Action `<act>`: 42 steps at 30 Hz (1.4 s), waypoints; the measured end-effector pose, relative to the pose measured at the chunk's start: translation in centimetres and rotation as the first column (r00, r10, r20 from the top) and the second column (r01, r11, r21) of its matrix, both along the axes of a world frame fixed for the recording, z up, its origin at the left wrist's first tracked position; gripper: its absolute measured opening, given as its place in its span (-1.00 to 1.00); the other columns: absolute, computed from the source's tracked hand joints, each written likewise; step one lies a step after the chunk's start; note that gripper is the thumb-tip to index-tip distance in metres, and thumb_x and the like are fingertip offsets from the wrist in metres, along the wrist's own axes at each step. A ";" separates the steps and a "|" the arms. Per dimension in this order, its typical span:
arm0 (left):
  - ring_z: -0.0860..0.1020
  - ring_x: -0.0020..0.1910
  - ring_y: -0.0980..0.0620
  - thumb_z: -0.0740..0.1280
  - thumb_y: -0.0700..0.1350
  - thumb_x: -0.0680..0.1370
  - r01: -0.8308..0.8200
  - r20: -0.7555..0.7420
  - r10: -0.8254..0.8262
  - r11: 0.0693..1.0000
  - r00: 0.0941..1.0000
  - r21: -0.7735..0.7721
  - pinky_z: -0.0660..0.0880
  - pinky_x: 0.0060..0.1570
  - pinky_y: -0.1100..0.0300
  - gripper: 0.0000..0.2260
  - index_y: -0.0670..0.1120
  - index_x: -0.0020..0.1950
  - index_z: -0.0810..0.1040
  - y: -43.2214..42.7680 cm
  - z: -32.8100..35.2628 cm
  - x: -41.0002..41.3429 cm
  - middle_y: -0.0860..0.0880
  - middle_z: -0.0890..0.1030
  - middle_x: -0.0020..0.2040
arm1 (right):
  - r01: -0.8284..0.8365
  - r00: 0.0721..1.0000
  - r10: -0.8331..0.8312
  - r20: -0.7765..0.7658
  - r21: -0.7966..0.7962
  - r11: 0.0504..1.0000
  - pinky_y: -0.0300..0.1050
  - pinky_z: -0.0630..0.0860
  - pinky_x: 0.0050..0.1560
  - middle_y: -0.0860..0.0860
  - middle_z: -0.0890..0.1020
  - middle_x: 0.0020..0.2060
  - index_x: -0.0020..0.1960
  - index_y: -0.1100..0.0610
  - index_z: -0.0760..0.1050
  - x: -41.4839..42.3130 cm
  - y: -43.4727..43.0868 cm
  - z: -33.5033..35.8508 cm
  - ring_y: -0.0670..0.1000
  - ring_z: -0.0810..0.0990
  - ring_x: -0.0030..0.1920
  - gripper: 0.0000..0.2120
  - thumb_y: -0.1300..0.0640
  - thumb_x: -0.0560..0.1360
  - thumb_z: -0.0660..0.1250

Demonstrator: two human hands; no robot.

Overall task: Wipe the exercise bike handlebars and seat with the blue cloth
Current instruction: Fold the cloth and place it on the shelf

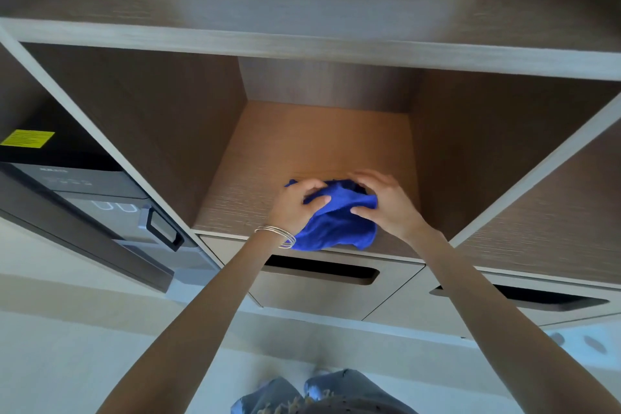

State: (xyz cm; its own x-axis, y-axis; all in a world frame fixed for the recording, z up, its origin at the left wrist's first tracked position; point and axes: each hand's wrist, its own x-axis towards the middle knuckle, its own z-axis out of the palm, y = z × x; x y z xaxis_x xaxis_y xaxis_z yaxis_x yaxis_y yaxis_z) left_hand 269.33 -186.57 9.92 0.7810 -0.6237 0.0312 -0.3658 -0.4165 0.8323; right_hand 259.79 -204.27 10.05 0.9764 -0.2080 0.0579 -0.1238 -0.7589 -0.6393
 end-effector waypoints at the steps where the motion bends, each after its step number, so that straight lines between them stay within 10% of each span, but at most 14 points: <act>1: 0.58 -0.05 0.09 0.35 -0.26 0.51 0.045 -0.125 -0.057 0.994 0.991 -0.100 0.42 0.06 0.27 -0.86 -0.18 0.06 0.55 0.5 0.6 -0.2 -0.09 0.63 0.00 | -0.027 1.000 0.027 -0.002 -0.011 1.000 -0.18 0.17 0.33 0.02 0.43 0.33 0.35 0.10 0.40 0.3 0.0 0.3 0.05 0.34 0.32 -0.40 0.21 0.35 0.48; 8: 0.56 -0.24 0.19 0.25 -0.34 0.54 -0.121 -0.453 -0.043 0.938 0.890 -0.326 0.49 -0.12 0.35 -0.93 -0.21 -0.05 0.49 4.3 1.7 -0.4 0.03 0.62 -0.22 | -0.193 0.961 0.212 -0.180 0.117 0.974 -0.24 0.28 -0.17 -0.20 0.52 -0.28 -0.14 0.04 0.53 0.8 0.4 2.0 -0.16 0.45 -0.24 -0.88 0.18 0.39 0.46; 12: 0.56 -0.33 0.26 0.25 -0.32 0.55 -0.170 -0.493 0.013 0.947 0.870 -0.274 0.47 -0.23 0.31 -0.86 -0.11 -0.14 0.49 5.3 1.9 -0.4 0.12 0.62 -0.31 | -0.209 0.971 0.215 -0.100 0.069 0.976 -0.11 0.24 -0.27 -0.01 0.42 -0.39 -0.32 0.06 0.39 -0.3 1.1 3.1 0.01 0.37 -0.31 -0.76 0.19 0.45 0.40; 21: 0.59 -0.20 0.24 0.47 -0.33 0.37 0.206 -0.322 -0.241 0.969 0.916 -0.138 0.51 -0.11 0.39 -0.80 -0.08 -0.13 0.58 8.5 1.9 -2.1 0.08 0.62 -0.20 | -0.080 0.991 0.080 -0.109 0.005 0.997 -0.02 0.46 -0.19 -0.03 0.67 -0.25 -0.07 0.04 0.63 -4.7 5.7 5.2 0.01 0.57 -0.23 -0.87 0.18 0.40 0.41; 28: 0.60 -0.22 0.26 0.45 -0.34 0.39 0.360 -0.391 -0.366 0.928 0.845 -0.090 0.49 -0.24 0.43 -0.80 -0.04 -0.18 0.58 11.7 1.9 -2.9 0.13 0.63 -0.23 | -0.088 0.963 0.075 -0.258 -0.039 0.995 -0.44 0.31 -0.29 -0.04 0.66 -0.19 -0.01 0.12 0.63 -7.1 9.4 4.8 -0.10 0.49 -0.27 -0.84 0.19 0.40 0.42; 37: 0.52 -0.37 0.24 0.40 -0.35 0.42 0.100 -0.273 -0.105 0.994 0.956 -0.031 0.46 -0.28 0.34 -0.86 -0.20 -0.05 0.56 8.5 2.5 1.2 0.02 0.55 -0.30 | 0.057 0.978 -0.075 -0.192 -0.098 0.994 -0.29 0.45 -0.07 0.03 0.68 -0.07 0.03 0.13 0.63 -1.6 7.5 5.6 0.00 0.58 -0.07 -0.75 0.27 0.35 0.42; 42: 0.54 0.15 -0.08 0.32 -0.18 0.51 -0.086 -0.030 0.096 0.966 0.995 0.244 0.42 0.17 0.13 -0.71 -0.12 0.24 0.51 4.6 1.7 5.0 -0.12 0.61 0.15 | 0.292 0.924 -0.329 -0.198 -0.193 0.937 -0.01 0.44 0.24 0.03 0.61 0.16 0.21 0.06 0.53 2.6 5.7 3.7 0.09 0.54 0.19 -0.67 0.26 0.48 0.27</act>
